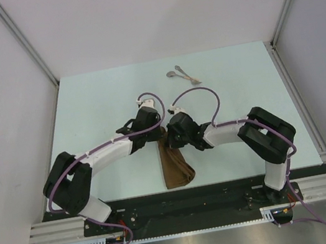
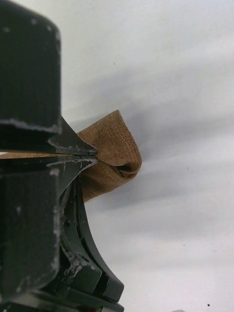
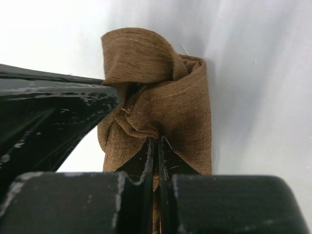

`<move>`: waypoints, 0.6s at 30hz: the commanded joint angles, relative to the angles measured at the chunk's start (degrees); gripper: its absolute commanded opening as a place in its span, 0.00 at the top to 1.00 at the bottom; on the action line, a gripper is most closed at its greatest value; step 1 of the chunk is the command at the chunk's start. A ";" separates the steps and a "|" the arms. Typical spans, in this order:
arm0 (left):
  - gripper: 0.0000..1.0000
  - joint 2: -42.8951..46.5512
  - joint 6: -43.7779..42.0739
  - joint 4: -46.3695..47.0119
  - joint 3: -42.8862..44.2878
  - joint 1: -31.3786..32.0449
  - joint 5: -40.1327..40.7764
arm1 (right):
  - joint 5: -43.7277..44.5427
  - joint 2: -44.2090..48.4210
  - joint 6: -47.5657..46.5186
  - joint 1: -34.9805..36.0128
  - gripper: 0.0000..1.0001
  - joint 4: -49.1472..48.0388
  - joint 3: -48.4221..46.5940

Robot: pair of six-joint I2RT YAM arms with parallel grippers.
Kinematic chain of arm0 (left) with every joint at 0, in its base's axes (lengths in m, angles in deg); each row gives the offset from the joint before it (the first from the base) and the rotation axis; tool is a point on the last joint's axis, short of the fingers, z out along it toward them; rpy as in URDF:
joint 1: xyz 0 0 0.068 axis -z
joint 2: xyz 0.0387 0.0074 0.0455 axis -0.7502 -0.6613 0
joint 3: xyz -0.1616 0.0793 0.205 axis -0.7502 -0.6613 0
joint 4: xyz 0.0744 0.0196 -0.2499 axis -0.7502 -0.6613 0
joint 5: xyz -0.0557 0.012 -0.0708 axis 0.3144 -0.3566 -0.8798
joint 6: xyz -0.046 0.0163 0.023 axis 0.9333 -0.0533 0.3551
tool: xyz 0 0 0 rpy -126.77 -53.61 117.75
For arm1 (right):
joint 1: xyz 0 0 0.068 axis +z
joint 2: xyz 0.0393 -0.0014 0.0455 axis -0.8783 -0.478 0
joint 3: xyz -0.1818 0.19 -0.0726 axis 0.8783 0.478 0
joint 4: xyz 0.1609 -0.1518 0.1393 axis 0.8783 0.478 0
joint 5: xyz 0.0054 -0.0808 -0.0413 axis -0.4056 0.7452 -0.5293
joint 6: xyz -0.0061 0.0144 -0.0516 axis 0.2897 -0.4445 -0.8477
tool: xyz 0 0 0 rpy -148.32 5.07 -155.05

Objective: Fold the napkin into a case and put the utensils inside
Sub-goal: Stuff the top corner of the smaller-rectangle-folded napkin into the folded napkin.

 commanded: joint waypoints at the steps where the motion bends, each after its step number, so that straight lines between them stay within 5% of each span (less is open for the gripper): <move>1: 1.00 0.42 1.47 2.30 0.69 -0.48 -1.42 | -1.80 2.65 -2.67 -0.93 0.96 -1.60 0.39; 13: 1.00 2.44 1.47 2.57 -2.83 -0.57 -1.07 | -5.23 1.86 -4.96 -1.82 0.68 -4.41 -0.58; 18: 1.00 2.44 1.47 1.87 -3.19 -0.57 -0.81 | -5.33 1.50 -5.49 -1.73 0.63 -5.73 -0.58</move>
